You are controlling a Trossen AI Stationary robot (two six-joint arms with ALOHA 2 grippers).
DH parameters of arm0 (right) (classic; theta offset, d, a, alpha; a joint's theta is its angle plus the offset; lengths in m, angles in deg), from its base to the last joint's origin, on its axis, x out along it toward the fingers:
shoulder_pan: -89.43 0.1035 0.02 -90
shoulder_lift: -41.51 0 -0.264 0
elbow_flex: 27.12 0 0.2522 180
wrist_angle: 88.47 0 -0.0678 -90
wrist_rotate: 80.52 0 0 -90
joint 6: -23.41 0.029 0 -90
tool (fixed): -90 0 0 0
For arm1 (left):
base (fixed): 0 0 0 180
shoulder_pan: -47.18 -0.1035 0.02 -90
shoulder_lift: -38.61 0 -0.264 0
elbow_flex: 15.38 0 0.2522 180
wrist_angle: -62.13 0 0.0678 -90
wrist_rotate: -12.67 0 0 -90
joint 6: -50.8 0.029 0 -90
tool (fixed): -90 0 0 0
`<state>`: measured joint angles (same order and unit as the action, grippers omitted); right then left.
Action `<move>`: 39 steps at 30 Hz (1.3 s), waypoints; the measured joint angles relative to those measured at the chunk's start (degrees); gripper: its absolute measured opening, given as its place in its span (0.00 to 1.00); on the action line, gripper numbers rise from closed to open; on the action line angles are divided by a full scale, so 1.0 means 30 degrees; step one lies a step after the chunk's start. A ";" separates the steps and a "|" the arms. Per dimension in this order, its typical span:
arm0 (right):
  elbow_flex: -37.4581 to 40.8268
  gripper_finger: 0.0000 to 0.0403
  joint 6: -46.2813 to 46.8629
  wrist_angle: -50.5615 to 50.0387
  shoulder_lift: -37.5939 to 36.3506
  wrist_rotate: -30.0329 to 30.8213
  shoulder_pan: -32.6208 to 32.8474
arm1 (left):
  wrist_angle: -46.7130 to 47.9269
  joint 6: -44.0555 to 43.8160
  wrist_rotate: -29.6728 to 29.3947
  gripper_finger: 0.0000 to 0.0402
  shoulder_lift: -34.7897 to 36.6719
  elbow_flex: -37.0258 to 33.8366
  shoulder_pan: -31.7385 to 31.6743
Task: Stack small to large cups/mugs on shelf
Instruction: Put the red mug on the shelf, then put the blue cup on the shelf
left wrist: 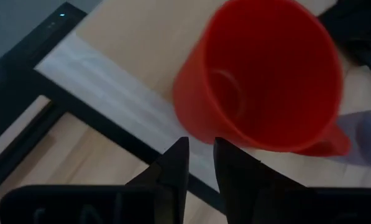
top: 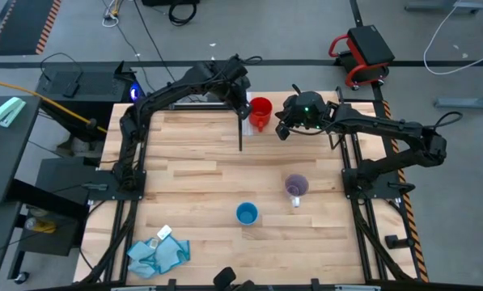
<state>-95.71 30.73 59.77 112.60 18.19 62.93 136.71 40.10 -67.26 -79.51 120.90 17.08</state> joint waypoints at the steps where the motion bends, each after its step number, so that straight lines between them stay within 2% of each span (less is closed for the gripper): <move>1: 0.0000 0.00 -0.0002 0.0000 0.0000 0.0000 0.0000 | -0.0026 0.0000 0.0086 0.21 0.0000 0.0000 0.0048; 22: 0.0000 0.00 0.0474 -0.0375 0.0007 0.0007 0.0000 | -0.0366 -0.0219 0.0104 0.19 -0.0095 0.0000 0.0134; 31: 0.0017 0.01 0.1684 -0.2524 -0.0473 0.0210 0.0012 | 0.2854 -0.0370 -0.0235 0.20 -0.0095 0.0000 -0.0392; 39: 0.0022 0.02 0.2647 -0.3875 -0.3235 0.0066 0.1007 | 0.5993 -0.0707 -0.1748 0.20 0.0141 0.0000 0.0460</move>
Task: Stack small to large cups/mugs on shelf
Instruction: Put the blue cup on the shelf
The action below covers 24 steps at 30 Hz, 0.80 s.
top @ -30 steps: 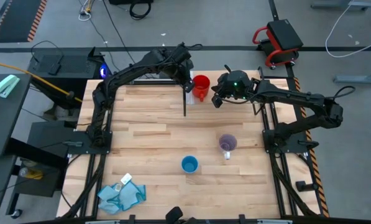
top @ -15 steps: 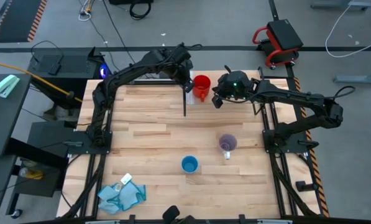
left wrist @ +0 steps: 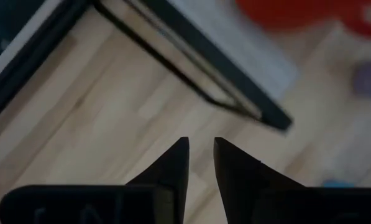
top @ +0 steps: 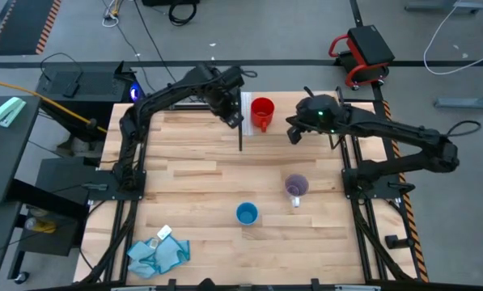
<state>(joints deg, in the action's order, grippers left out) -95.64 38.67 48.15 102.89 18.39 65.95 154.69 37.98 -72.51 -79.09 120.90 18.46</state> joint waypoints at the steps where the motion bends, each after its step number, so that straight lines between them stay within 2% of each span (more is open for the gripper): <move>1: 0.0000 0.02 0.0074 -0.0173 -0.0436 -0.0007 0.0243 | 0.0340 -0.0006 -0.0230 0.20 0.0059 0.0006 0.0175; 8: -0.0007 0.02 0.1468 -0.1973 -0.3020 -0.0250 0.2123 | 0.2728 -0.1125 -0.2187 0.19 0.0999 0.0012 0.1485; 13: -0.0007 0.02 0.2758 -0.3302 -0.4013 -0.0307 0.3811 | 0.3405 -0.2695 -0.3408 0.20 0.1680 0.0015 0.3070; 24: -0.0007 0.02 0.5723 -0.4887 -0.4276 -0.0301 0.7859 | 0.3747 -0.5609 -0.3615 0.18 0.2414 0.0007 0.7728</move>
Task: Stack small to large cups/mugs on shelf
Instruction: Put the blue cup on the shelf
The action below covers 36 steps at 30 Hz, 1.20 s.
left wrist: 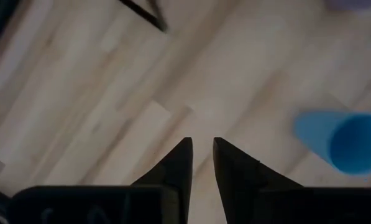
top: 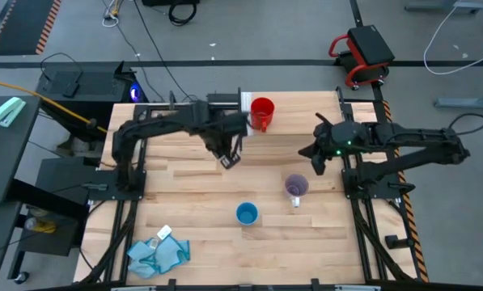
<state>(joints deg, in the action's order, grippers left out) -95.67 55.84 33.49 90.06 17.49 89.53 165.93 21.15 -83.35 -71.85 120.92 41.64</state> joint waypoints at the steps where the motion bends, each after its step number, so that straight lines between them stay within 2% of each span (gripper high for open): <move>1: 0.0000 0.02 0.0202 -0.0014 0.0000 0.0002 0.0292 | -0.0018 -0.0200 0.0004 0.18 0.0044 -0.0007 0.0462; 5: 0.0000 0.02 0.1021 -0.0027 0.0000 0.0011 0.1505 | -0.0007 -0.1338 -0.0508 0.19 0.0162 0.0000 0.2486; 10: -0.0007 0.02 0.1641 -0.0239 0.0131 0.0009 0.2916 | -0.0023 -0.3241 -0.2690 0.17 0.0170 -0.0102 0.5300; 16: -0.0022 0.02 0.2591 -0.0554 0.0277 0.0010 0.4219 | -0.0064 -0.6362 -0.4506 0.17 0.0170 -0.1122 0.7922; 18: -0.0022 0.02 0.2854 -0.0751 0.0349 0.0009 0.4668 | -0.1040 -0.7120 -0.4634 0.18 0.0187 -0.1823 0.8374; 21: -0.0022 0.04 0.2926 -0.0981 0.0558 0.0009 0.5202 | -0.3358 -0.6998 -0.4543 0.20 0.0132 -0.3042 0.8575; 26: -0.0022 0.07 0.2743 -0.1029 0.1317 0.0017 0.5874 | -0.8263 -0.4895 -0.3924 0.23 0.0152 -0.5382 0.8270; 29: -0.0022 0.09 0.1862 -0.1240 0.1903 0.0017 0.6060 | -1.0526 -0.5153 -0.3507 0.22 0.0134 -0.6420 0.7955; 36: -0.0015 0.09 0.0320 -0.2755 0.2670 0.0017 0.5872 | -1.1027 -0.8298 -0.0468 0.18 0.0140 -0.7952 0.7086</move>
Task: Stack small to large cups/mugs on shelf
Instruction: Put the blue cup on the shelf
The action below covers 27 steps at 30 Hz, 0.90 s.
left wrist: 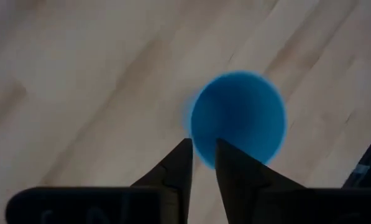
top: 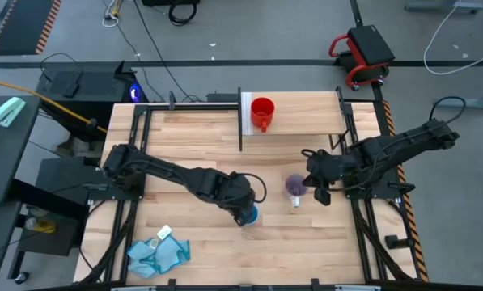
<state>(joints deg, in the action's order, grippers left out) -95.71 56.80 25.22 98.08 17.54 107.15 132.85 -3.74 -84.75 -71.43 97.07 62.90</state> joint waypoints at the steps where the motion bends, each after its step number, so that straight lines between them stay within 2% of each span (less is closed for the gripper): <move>1: 0.0000 0.09 0.0002 -0.0297 0.0064 0.0000 -0.0041 | 0.0014 -0.0588 0.0551 0.18 0.0000 -0.0126 -0.0152; 4: 0.0000 0.09 0.0000 -0.1117 0.0234 0.0007 -0.0109 | -0.0358 -0.2037 0.1683 0.18 0.0000 -0.0341 -0.0584; 14: 0.0000 0.15 -0.1148 -0.1620 0.0328 0.0000 -0.0102 | -0.2931 -0.2650 0.1724 0.25 -0.0546 -0.0463 -0.1144; 27: 0.0022 0.15 -0.1778 -0.1235 0.0570 0.0002 -0.0095 | -0.2421 -0.3251 0.1699 0.26 -0.0852 -0.0456 -0.1221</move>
<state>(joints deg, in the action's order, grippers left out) -95.64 51.46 21.52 99.78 17.54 106.86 125.59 -13.50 -79.66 -73.99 95.70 59.24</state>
